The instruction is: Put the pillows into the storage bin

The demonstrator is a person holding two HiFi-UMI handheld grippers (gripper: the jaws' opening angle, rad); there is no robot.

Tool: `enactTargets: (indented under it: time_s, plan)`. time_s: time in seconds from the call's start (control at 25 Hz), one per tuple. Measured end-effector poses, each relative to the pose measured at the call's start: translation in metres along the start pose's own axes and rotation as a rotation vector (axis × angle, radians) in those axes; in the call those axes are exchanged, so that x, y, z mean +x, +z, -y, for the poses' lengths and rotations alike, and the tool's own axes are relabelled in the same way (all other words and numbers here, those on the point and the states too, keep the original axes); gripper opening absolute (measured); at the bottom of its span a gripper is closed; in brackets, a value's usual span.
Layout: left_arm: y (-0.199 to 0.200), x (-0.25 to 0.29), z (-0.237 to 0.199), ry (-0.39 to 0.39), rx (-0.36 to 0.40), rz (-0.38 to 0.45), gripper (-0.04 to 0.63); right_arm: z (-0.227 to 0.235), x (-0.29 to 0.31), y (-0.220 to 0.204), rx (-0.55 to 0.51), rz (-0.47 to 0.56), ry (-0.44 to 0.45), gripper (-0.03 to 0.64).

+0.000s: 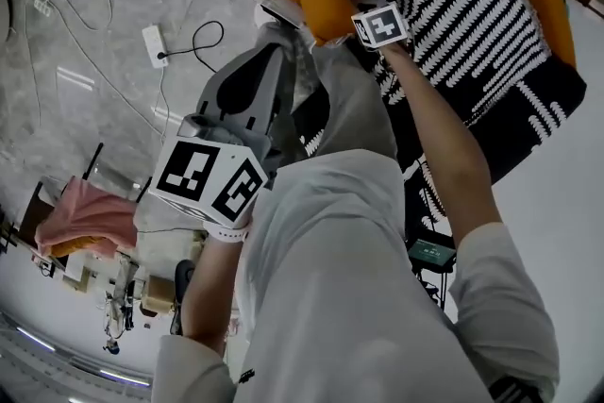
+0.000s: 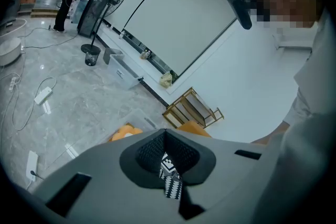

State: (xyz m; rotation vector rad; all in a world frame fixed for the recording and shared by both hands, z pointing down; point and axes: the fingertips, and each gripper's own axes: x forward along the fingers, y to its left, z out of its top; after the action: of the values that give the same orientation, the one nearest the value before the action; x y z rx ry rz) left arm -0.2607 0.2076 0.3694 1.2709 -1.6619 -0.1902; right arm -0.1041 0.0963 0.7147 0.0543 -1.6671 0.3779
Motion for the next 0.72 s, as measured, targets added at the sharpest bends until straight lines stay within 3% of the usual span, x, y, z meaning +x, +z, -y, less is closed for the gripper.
enactTargets:
  time_s: [0.48, 0.72]
  plan:
    - [0.056, -0.022, 0.020, -0.044, 0.058, 0.103, 0.008, -0.007, -0.115, 0.037, -0.155, 0.193, -0.034, 0.021]
    - [0.072, -0.043, 0.029, -0.061, 0.092, 0.119, 0.008, -0.019, -0.175, 0.054, -0.160, 0.273, -0.028, 0.014]
